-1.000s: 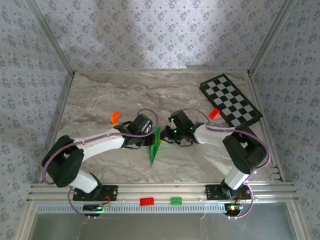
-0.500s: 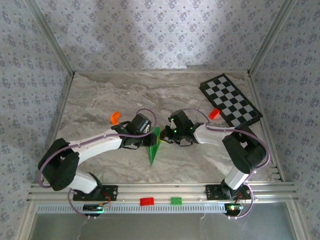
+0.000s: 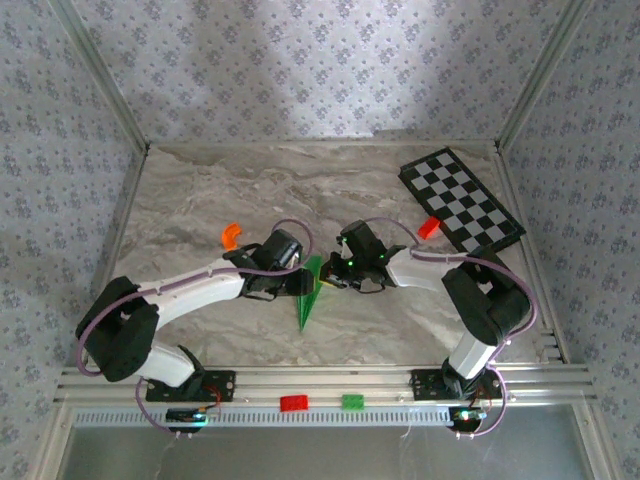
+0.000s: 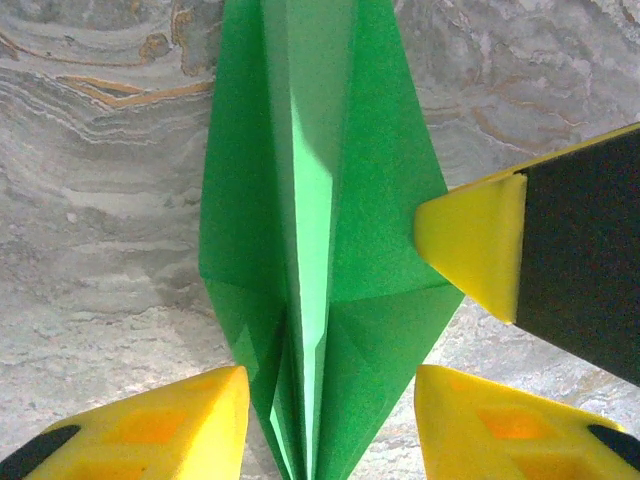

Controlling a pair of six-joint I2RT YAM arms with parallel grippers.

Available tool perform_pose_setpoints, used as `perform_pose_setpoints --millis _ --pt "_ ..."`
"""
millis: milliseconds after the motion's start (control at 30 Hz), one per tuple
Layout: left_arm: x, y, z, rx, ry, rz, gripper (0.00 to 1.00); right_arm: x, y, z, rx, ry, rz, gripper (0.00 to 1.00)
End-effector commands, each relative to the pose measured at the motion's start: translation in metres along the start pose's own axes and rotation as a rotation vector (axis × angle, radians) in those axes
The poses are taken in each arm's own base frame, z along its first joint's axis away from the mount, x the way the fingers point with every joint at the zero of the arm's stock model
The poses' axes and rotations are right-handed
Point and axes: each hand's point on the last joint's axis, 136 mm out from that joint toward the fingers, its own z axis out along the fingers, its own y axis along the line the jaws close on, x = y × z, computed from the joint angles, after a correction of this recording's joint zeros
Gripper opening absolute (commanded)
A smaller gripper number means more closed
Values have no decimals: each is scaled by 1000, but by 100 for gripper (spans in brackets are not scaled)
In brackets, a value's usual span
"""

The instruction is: Fold a paper plane with a square sheet of paper (pick it up from the middle)

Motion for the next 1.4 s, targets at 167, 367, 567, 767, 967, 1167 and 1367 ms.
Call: perform_pose_setpoints --millis 167,367,567,767,967,1167,1367 --pt "8 -6 4 34 37 20 46 0 -3 1 23 11 6 4" --pt "11 -3 9 23 53 22 46 -1 -3 0 25 8 4 4" --pt "17 -4 13 34 72 31 46 -2 -2 0 25 5 4 4" --pt "22 -4 18 46 91 28 46 -1 -1 0 26 5 2 4" --pt "26 -8 22 66 113 34 46 -2 0 0 23 3 1 4" --pt "26 -8 27 63 117 36 46 -2 0 0 24 4 2 4" --pt "28 -5 33 35 130 44 42 -1 -1 0 25 7 2 4"
